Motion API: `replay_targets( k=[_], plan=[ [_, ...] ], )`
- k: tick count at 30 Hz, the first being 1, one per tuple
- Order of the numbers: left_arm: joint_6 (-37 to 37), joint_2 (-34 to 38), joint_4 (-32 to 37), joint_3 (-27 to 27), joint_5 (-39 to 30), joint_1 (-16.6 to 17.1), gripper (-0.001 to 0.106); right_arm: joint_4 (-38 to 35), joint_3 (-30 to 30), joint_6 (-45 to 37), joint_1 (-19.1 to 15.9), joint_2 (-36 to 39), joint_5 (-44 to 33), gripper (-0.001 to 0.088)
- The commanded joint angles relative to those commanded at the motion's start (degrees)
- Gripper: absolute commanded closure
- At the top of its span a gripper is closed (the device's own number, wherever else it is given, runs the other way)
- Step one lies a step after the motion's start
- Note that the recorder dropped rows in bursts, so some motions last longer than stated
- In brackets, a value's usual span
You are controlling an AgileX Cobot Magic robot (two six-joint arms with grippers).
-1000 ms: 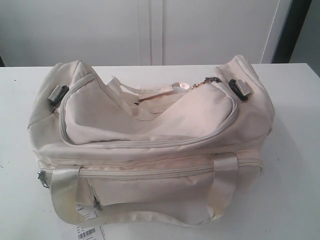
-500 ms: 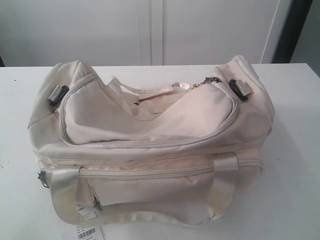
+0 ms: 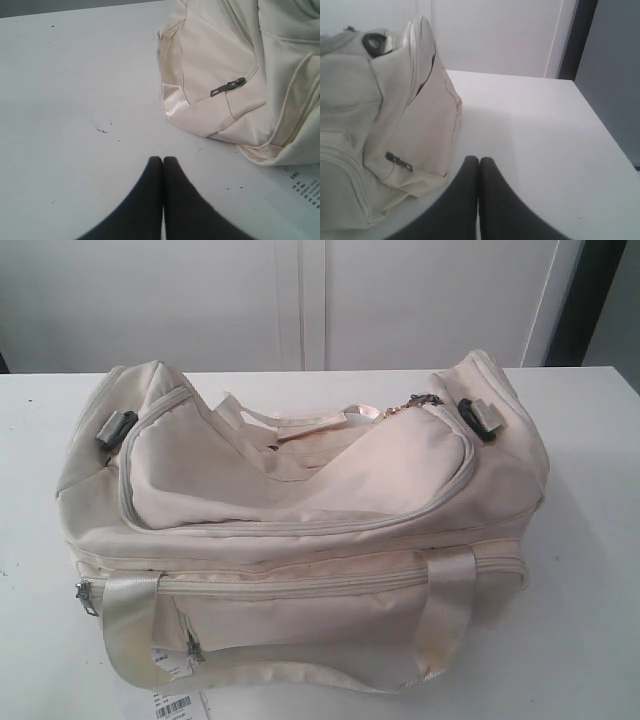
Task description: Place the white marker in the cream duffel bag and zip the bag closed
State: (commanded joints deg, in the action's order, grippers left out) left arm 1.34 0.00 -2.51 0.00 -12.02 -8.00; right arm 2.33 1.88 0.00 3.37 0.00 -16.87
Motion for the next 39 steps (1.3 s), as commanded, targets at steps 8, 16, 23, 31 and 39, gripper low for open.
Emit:
replay_targets(
  k=[8,16,23,31,39],
  plan=[
    [0.0,0.0,0.0,0.0,0.0,0.0,0.105,-0.4,-1.9,0.0,0.0,0.0,3.1,0.0868],
    [0.0,0.0,0.0,0.0,0.0,0.0,0.105,-0.9,-1.9,0.0,0.0,0.0,-1.4,0.0868],
    [0.0,0.0,0.0,0.0,0.0,0.0,0.105,-0.9,-1.9,0.0,0.0,0.0,-2.9,0.0868],
    [0.0,0.0,0.0,0.0,0.0,0.0,0.105,-0.9,-1.9,0.0,0.0,0.0,-2.9,0.0868],
    [0.0,0.0,0.0,0.0,0.0,0.0,0.105,-0.9,-1.9,0.0,0.0,0.0,-2.9,0.0868]
  ],
)
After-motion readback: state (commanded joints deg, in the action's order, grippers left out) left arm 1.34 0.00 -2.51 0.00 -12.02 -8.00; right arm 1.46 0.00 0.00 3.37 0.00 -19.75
